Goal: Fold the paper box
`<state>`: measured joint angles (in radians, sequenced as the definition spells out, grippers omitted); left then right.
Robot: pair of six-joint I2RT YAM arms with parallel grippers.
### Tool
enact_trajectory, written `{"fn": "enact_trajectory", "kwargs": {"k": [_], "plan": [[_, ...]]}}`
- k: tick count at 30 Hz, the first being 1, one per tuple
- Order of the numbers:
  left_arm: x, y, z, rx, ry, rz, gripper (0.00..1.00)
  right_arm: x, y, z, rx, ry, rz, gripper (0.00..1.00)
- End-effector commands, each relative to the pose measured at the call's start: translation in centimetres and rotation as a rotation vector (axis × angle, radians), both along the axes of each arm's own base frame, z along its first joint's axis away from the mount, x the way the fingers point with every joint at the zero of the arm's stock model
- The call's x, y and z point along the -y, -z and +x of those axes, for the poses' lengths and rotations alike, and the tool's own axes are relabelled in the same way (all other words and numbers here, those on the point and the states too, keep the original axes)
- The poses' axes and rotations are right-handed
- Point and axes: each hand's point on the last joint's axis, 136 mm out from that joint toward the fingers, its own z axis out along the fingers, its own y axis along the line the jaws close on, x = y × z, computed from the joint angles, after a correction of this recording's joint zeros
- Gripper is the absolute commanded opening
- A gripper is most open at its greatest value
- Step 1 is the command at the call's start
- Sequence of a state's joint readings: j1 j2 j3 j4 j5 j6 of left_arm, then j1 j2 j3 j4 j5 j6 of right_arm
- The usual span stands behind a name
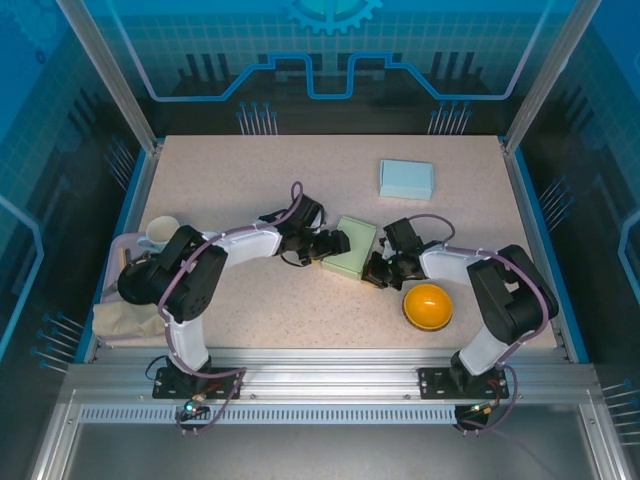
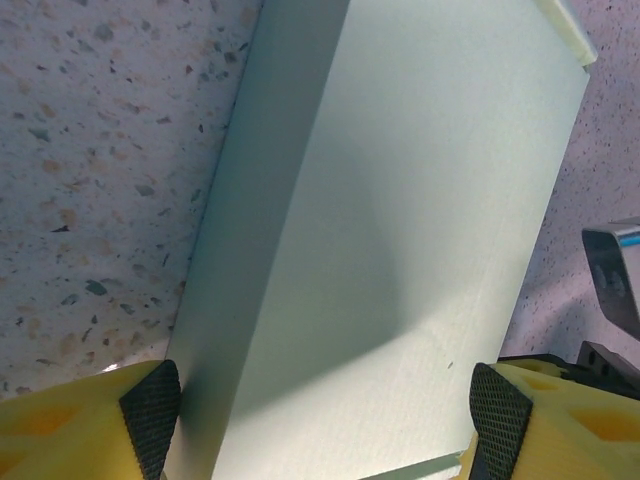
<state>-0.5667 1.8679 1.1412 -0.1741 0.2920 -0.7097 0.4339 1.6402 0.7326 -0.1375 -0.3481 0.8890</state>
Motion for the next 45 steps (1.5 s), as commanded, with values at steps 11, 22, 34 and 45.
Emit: {"fn": "enact_trajectory", "kwargs": {"k": [11, 22, 34, 45], "plan": [[5.5, 0.8, -4.3, -0.116, 0.004, -0.15, 0.79, -2.7, 0.5, 1.1, 0.044, -0.058, 0.097, 0.0], [11.2, 0.5, -6.3, -0.153, 0.053, -0.236, 0.79, -4.5, 0.1, 1.8, 0.071, -0.142, 0.171, 0.0], [7.5, -0.4, -4.7, -0.112, 0.008, -0.132, 0.78, -2.0, -0.3, 2.6, 0.082, -0.036, 0.104, 0.0], [-2.4, -4.8, 0.2, 0.027, -0.152, 0.085, 0.82, 4.3, -5.4, 2.6, 0.233, 0.003, -0.202, 0.32]]}}
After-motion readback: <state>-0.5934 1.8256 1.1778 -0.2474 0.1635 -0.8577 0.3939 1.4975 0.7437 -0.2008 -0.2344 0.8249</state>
